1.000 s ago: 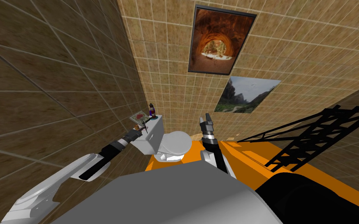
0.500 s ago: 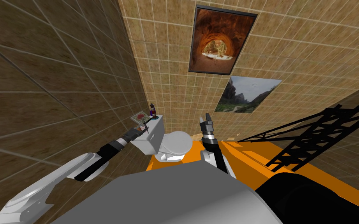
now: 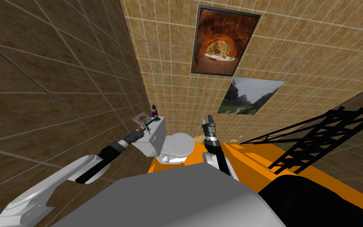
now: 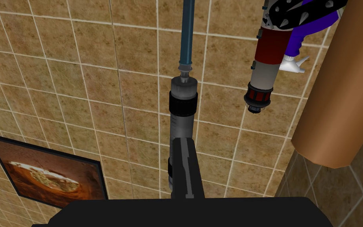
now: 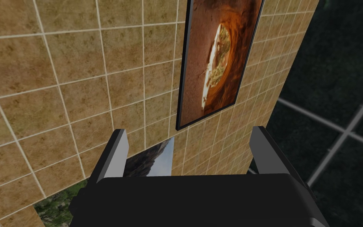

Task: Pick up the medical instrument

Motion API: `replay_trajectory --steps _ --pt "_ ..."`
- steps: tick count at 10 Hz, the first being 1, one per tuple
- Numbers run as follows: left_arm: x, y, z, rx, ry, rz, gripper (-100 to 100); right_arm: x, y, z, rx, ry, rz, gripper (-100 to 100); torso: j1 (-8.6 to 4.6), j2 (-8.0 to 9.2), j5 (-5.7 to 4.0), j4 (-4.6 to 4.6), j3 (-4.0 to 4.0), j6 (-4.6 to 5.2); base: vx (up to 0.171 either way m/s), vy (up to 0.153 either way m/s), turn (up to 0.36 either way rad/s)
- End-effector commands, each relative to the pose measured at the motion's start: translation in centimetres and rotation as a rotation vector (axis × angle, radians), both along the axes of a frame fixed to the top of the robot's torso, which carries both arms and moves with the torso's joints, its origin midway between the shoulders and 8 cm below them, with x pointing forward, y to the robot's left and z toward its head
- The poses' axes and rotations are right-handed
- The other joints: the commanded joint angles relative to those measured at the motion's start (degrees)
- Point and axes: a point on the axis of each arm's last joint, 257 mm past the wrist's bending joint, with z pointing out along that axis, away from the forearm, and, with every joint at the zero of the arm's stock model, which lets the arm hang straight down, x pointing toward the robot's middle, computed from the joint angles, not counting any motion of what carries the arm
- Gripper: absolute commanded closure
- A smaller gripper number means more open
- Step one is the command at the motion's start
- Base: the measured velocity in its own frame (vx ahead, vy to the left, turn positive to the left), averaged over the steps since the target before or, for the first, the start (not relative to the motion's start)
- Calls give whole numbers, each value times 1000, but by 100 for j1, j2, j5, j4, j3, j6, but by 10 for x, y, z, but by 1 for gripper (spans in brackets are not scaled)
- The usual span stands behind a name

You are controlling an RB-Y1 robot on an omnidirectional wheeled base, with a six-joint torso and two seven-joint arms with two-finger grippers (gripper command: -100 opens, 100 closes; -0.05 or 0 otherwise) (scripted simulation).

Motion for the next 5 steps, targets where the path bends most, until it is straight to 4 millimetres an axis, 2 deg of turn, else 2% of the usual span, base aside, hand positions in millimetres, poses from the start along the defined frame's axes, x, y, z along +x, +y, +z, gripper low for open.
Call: replay_trajectory --steps 1,2,3,4,5 --pt "0 0 0 0 0 0 100 0 0 0 0 0 0 0 0 0 0 0 0 0 0 0 0" --pt "0 0 0 0 0 0 100 0 0 0 0 0 0 0 0 0 0 0 0 0 0 0 0" --pt "0 0 0 0 0 0 0 0 0 0 0 0 0 0 0 0 0 0 0 0 0 0 0" --pt "3 7 -10 5 9 24 -100 0 0 0 0 0 0 0 0 0 0 0 0 0 3 -30 -5" --pt "4 12 -18 9 15 41 -100 0 0 0 0 0 0 0 -10 -2 -1 -1 -1 0 7 -59 -2"
